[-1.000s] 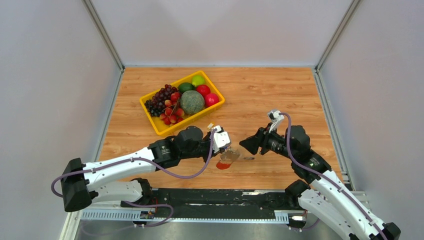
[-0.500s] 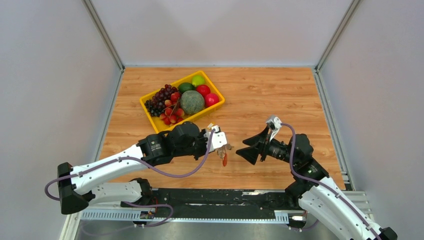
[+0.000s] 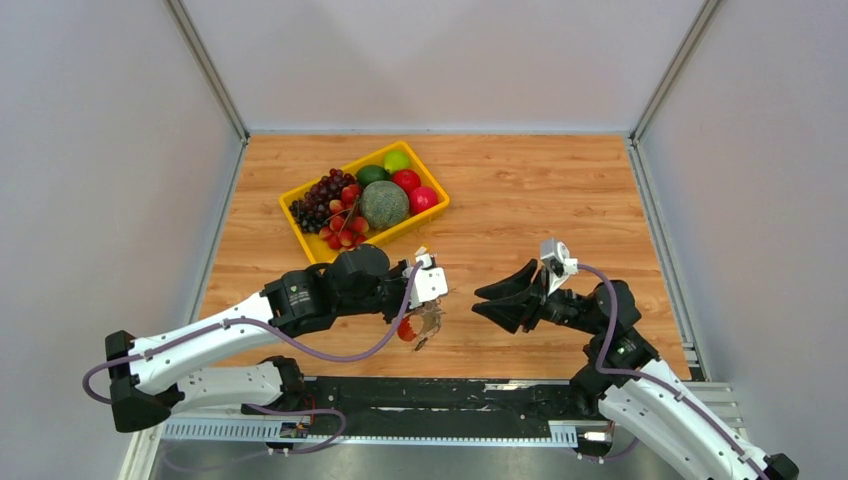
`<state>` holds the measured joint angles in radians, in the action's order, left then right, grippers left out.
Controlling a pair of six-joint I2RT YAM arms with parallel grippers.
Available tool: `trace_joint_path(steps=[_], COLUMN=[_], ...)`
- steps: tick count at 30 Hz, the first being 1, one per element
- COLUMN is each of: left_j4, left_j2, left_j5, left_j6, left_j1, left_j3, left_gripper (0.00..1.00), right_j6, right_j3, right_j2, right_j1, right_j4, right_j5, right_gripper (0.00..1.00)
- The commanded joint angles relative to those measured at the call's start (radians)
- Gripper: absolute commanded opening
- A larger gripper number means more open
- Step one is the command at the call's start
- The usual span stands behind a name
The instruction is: Remove the keys from the keyring
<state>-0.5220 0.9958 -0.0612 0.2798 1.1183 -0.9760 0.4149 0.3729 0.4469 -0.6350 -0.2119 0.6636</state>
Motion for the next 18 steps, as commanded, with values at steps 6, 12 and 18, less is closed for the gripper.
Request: trace_joint_path(steps=[6,12,18], left_j4=[0.029,0.033,0.036], left_j2=[-0.014,0.002,0.019], left_j5=[-0.034,-0.034,-0.027], left_j6=[0.005,0.000,-0.004], left_j1=[0.030,0.049,0.079], left_j3=[-0.071,-0.084,-0.094], left_gripper=[0.00,0.00,0.00], right_j6=[-0.072,-0.100,-0.123], right_j3=[0.048,0.065,0.075], right_j2=[0.092,0.132,0.158], right_j1=[-0.105,-0.165,-0.227], right_j4=[-0.096,-0.115,-0.140], right_j5=[0.003,-0.045,-0.086], right_gripper=[0.39,0.35,0.34])
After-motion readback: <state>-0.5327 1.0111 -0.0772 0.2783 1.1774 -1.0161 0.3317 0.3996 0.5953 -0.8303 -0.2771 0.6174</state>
